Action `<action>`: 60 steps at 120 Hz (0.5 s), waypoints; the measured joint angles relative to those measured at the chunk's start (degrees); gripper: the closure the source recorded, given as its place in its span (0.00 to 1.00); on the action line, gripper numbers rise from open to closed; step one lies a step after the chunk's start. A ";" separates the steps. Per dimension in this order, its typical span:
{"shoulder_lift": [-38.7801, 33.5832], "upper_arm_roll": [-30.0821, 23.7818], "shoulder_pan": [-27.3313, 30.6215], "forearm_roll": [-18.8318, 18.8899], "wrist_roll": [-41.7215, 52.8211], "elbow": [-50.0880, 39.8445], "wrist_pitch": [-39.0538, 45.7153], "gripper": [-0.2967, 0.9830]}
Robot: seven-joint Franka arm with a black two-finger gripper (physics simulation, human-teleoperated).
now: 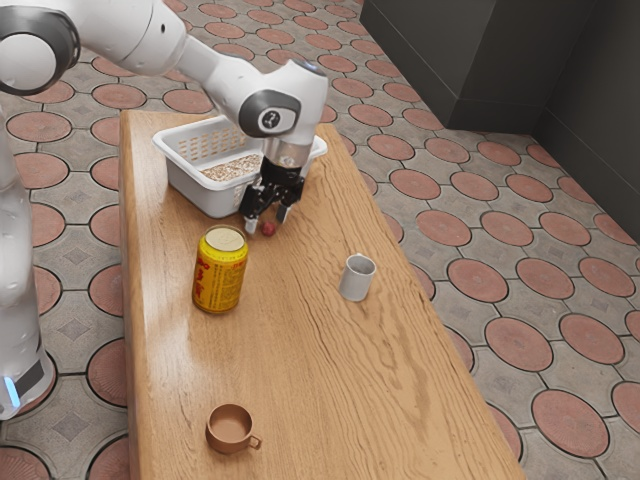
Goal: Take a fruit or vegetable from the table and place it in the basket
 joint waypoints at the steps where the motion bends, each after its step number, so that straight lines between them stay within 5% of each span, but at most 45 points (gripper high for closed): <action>1: -0.01 0.00 0.00 0.12 -0.02 0.00 0.03 0.23; 60: 0.08 -0.17 -0.43 0.92 -1.07 0.01 2.39 0.23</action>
